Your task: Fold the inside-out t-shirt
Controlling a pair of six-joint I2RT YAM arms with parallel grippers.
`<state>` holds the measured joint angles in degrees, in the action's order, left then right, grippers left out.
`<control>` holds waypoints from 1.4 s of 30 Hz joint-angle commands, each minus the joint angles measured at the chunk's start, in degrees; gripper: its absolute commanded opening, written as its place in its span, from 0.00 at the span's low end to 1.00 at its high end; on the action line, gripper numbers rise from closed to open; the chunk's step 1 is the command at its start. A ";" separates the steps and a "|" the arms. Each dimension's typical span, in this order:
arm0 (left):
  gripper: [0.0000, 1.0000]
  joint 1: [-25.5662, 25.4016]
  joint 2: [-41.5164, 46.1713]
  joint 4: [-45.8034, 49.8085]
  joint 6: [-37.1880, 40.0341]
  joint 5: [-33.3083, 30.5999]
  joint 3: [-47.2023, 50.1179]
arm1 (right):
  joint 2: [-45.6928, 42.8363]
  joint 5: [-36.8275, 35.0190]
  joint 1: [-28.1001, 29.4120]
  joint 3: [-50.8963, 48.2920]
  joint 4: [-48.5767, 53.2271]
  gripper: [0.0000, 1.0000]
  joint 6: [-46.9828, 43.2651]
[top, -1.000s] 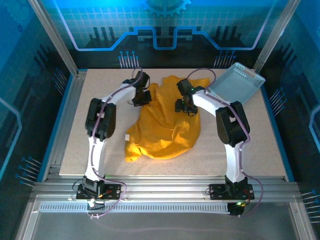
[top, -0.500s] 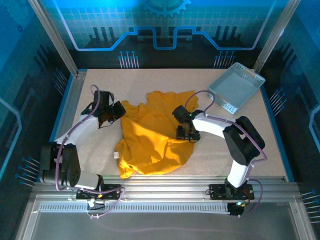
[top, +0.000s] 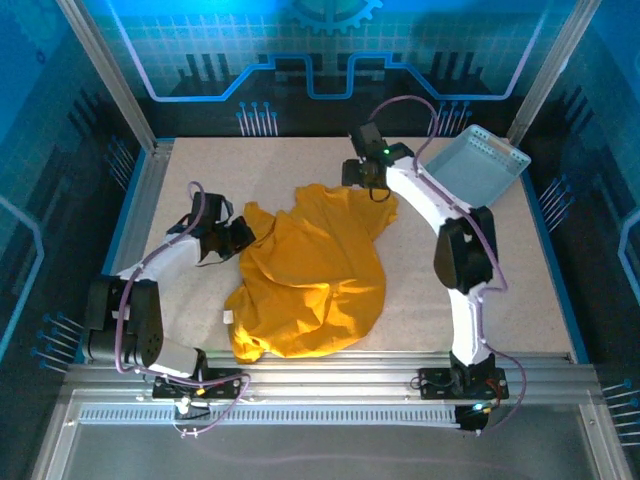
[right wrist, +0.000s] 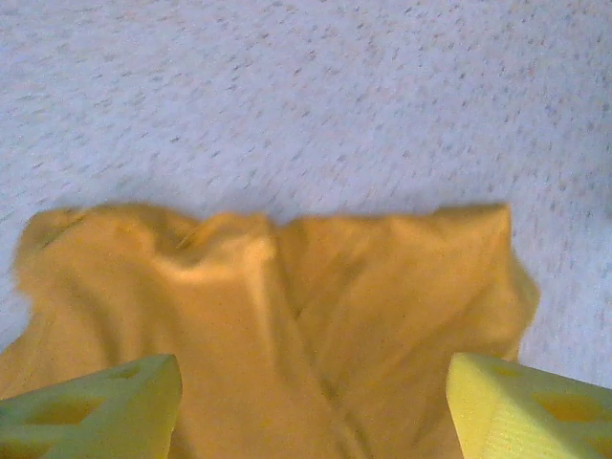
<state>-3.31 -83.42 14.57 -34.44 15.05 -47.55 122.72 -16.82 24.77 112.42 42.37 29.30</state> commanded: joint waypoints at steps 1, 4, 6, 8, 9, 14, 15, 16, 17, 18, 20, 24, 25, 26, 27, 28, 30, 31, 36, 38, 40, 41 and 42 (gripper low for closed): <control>0.00 0.24 0.79 -0.56 -0.10 1.57 1.31 | 9.14 -1.97 -0.92 7.93 9.62 0.75 -3.58; 0.00 0.24 1.02 -0.64 -0.29 1.43 1.50 | 14.84 -5.16 -2.12 13.78 13.50 0.75 -2.48; 0.00 0.24 1.15 -0.52 -0.31 1.39 1.45 | 16.66 -6.65 -3.02 14.99 14.86 0.75 -1.59; 0.00 0.26 1.25 -0.25 -0.15 1.26 1.32 | 17.35 -7.44 -4.04 14.38 14.53 0.75 -1.35; 0.00 0.24 1.26 -0.16 -0.05 1.11 1.30 | 17.68 -7.42 -4.43 14.31 14.41 0.75 -1.34; 0.00 0.26 1.77 -0.59 -0.28 0.81 1.71 | 21.32 -2.23 -5.84 16.53 14.57 0.72 -3.04; 0.00 0.24 1.94 -0.88 -0.41 1.03 1.75 | 21.93 -1.81 -5.69 17.32 14.90 0.71 -3.22; 0.00 0.24 2.10 -1.03 -0.59 1.25 1.76 | 22.67 -1.27 -5.70 17.91 15.21 0.68 -3.37; 0.00 0.24 2.49 -0.92 -0.71 1.18 1.61 | 23.08 -1.09 -5.81 18.33 15.67 0.63 -3.20; 0.00 0.25 2.92 -0.51 -0.75 0.84 1.21 | 23.26 -0.81 -5.92 18.45 15.80 0.56 -3.00; 0.00 0.40 4.22 1.32 -0.72 -0.84 -0.53 | 22.80 -0.56 -6.37 18.08 15.86 0.37 -2.48; 0.00 0.72 5.17 4.91 -0.13 -2.64 -7.16 | 18.98 -0.63 -7.10 16.16 14.11 0.06 -2.53; 0.00 0.84 4.89 6.26 -0.15 -3.08 -9.87 | 17.71 -0.29 -7.12 16.27 13.61 0.00 -2.98; 0.00 1.11 4.47 7.80 -0.02 -3.30 -12.74 | 16.10 0.04 -7.11 16.65 13.23 0.00 -3.66; 0.00 1.35 4.17 8.92 -0.02 -3.43 -15.36 | 14.57 0.20 -7.03 17.22 13.25 0.00 -4.09; 0.00 1.70 3.97 9.97 0.05 -3.71 -18.34 | 12.78 0.16 -6.96 18.00 13.43 0.00 -4.26; 0.00 2.09 4.20 11.84 0.15 -4.42 -24.00 | 8.10 -0.32 -6.93 18.85 13.70 0.00 -4.60; 0.00 2.11 4.67 12.52 0.41 -4.58 -26.56 | 5.49 -1.07 -7.01 18.69 13.78 0.00 -4.78; 0.00 -3.04 8.09 15.27 3.03 -4.92 -31.12 | -10.11 -3.70 -8.01 6.55 9.32 0.00 -5.02; 0.00 -9.59 9.41 17.83 5.44 -7.85 -29.09 | -16.99 -3.17 -8.98 -2.88 6.60 0.00 -4.15; 0.00 -15.62 10.64 18.40 5.57 -8.69 -24.15 | -23.24 -0.97 -9.84 -12.90 3.77 0.00 -3.06; 0.00 -18.05 11.13 17.88 4.59 -8.57 -20.77 | -25.14 -0.08 -10.07 -16.39 2.75 0.00 -2.74; 0.00 -20.60 11.72 16.81 2.77 -7.96 -16.52 | -27.47 0.83 -10.09 -21.38 1.65 0.00 -2.18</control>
<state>-19.11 -72.38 26.63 -31.48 7.73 -71.94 95.79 -17.96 15.70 100.95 45.89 25.50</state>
